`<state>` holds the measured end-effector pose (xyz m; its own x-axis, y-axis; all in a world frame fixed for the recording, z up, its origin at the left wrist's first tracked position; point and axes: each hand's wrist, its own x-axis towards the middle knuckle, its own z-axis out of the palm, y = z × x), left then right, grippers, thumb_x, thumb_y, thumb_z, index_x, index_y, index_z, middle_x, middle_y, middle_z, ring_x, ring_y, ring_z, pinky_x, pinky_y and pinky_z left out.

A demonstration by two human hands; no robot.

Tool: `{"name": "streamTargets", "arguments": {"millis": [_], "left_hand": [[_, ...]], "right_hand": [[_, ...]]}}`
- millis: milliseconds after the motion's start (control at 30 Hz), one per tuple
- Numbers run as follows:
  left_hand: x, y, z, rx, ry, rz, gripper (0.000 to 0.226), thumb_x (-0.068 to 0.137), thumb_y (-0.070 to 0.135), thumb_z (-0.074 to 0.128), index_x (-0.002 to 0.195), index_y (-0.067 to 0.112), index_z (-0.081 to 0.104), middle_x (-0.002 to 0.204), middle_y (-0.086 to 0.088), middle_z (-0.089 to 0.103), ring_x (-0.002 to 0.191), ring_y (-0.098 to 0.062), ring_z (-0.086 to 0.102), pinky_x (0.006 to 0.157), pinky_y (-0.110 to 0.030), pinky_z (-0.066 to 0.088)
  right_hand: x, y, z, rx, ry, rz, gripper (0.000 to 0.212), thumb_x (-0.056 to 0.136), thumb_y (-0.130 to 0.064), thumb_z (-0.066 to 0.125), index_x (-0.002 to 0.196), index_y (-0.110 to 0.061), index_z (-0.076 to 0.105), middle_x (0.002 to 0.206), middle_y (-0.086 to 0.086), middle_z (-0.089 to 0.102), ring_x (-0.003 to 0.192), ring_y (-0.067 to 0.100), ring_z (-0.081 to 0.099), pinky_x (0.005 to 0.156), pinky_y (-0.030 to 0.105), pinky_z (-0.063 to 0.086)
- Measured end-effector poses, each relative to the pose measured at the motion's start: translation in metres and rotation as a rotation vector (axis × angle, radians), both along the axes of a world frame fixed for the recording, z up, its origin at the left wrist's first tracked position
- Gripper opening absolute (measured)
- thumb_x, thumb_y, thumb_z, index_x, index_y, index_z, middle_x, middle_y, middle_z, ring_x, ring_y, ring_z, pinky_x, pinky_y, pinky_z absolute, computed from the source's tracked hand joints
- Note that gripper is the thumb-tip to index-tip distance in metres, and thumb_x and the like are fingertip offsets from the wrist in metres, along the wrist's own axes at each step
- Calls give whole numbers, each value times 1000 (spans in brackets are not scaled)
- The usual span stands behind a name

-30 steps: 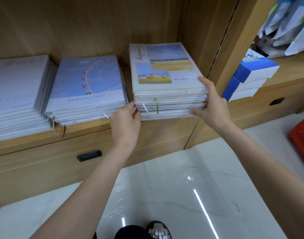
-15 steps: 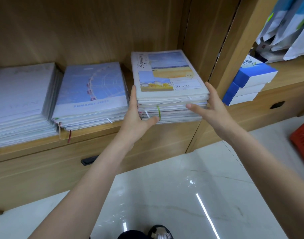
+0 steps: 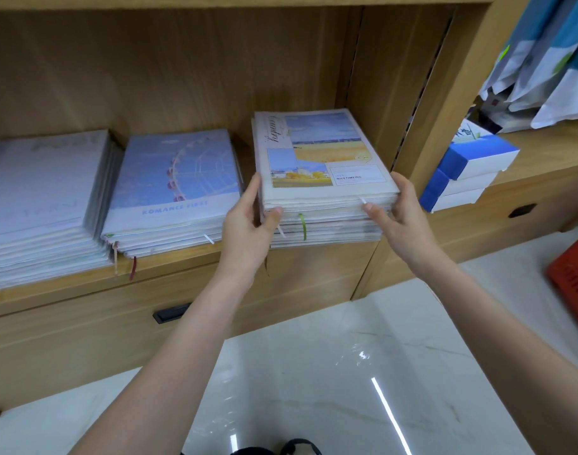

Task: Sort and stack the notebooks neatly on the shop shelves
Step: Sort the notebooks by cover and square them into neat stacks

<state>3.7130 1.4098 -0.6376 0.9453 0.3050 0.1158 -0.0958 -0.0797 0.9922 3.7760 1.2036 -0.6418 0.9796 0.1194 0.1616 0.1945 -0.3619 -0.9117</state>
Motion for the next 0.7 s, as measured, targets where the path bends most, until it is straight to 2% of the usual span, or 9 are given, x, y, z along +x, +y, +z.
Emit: {"name": "streamTargets", "arguments": {"millis": [100,167,300,367,433,467,533,633,700], "left_hand": [[2,2,3,56,3,14,56,92,5,53,143,12,32,143,5,41,132,-9,39,110,-33,35],[3,3,1,92,-7,39,52,91,6,54,140,9,37,145,-1,39,134,-11,37,111,-35,34],[3,1,1,159,-36,107,45,91,9,57,135,11,46,143,0,42,127,-3,40,109,-32,37],[2,0,0,206,-45,136,43,91,10,57,133,13,49,142,1,43,114,7,44,103,-22,40],[1,0,-1,271,-47,149,42,91,10,57,132,14,50,141,4,44,100,15,48,91,-7,40],[0,1,-2,286,-45,147,44,91,10,57,133,15,49,141,5,44,98,15,49,88,-4,39],[-2,5,-5,256,-47,113,52,90,6,57,139,15,41,137,12,44,107,11,48,94,-6,38],[-7,11,-18,249,19,9,70,88,-3,55,147,15,21,129,17,40,120,2,44,103,-17,36],[-12,14,-32,345,80,-73,71,87,-11,51,146,17,25,122,15,46,118,-6,48,101,-21,37]], "right_hand": [[0,2,3,-82,-51,-26,66,91,-24,59,146,-20,23,128,-12,41,118,10,45,98,28,43],[0,2,3,-102,-57,-49,63,89,-24,61,144,-20,31,127,-8,45,117,14,49,99,33,46],[0,2,8,-107,-62,-105,64,85,-24,66,142,-17,38,128,0,53,114,17,53,98,34,47],[-1,3,11,-119,-69,-121,65,83,-24,67,141,-16,40,121,-2,54,108,13,53,94,30,47],[-1,3,13,-131,-69,-127,65,83,-24,67,141,-17,40,114,-6,51,105,11,51,90,28,46],[-1,2,12,-120,-58,-119,65,83,-24,67,142,-17,39,114,-8,49,106,11,51,90,27,46],[-4,0,8,-41,-27,-61,69,83,-22,67,144,-20,34,122,-12,46,115,10,49,95,27,45],[-10,-2,-7,-57,-33,42,93,77,-13,73,147,-31,15,137,-18,33,128,7,37,108,32,35],[-9,0,-14,-87,-49,55,107,72,-5,77,147,-34,7,143,-15,28,132,9,33,111,39,33]]}}
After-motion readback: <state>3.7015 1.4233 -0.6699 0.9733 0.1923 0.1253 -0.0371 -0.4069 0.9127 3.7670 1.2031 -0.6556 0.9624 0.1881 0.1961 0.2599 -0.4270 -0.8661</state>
